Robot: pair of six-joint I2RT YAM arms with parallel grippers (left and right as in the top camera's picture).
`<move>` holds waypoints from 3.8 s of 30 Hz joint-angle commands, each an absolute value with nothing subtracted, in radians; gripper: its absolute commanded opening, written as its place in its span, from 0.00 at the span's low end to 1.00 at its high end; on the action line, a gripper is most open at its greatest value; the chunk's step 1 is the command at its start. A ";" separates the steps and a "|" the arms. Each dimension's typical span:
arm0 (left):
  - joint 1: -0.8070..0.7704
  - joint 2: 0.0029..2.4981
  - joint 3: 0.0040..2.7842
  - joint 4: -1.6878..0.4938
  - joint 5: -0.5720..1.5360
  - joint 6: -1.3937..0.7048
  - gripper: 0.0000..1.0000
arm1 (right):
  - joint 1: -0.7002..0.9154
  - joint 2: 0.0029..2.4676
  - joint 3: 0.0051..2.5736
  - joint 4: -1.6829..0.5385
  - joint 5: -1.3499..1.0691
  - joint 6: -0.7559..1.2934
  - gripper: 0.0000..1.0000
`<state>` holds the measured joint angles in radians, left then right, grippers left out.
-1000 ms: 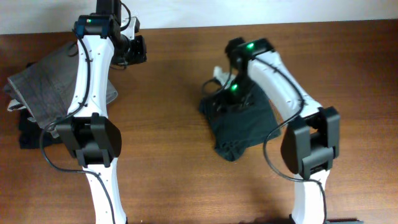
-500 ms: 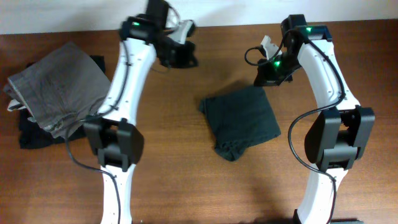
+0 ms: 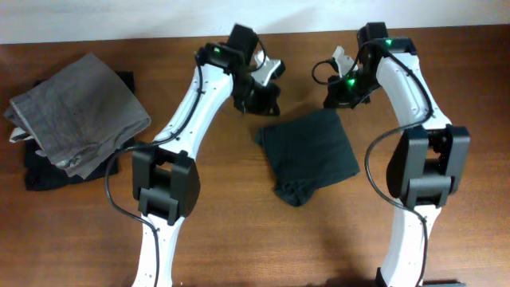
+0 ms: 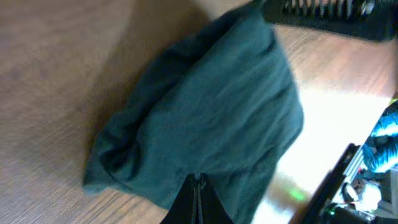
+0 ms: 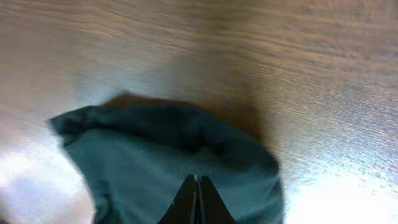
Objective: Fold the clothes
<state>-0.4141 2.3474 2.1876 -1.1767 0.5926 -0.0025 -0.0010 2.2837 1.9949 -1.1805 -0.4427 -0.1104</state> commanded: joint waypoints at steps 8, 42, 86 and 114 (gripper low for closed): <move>-0.414 2.350 1.925 -1.016 0.603 0.016 0.00 | -0.027 2.402 1.984 -1.134 -0.434 -0.126 0.04; -0.414 2.271 1.945 -0.935 0.474 0.016 0.00 | -0.173 2.160 1.980 -1.484 -0.558 -0.186 0.04; -0.585 2.265 1.578 -1.007 0.610 0.126 0.00 | -0.106 2.161 1.356 -1.164 -0.670 -0.274 0.04; -0.546 2.122 1.780 -1.020 0.190 -0.373 0.87 | -0.218 1.872 1.737 -1.381 -0.327 -0.118 0.81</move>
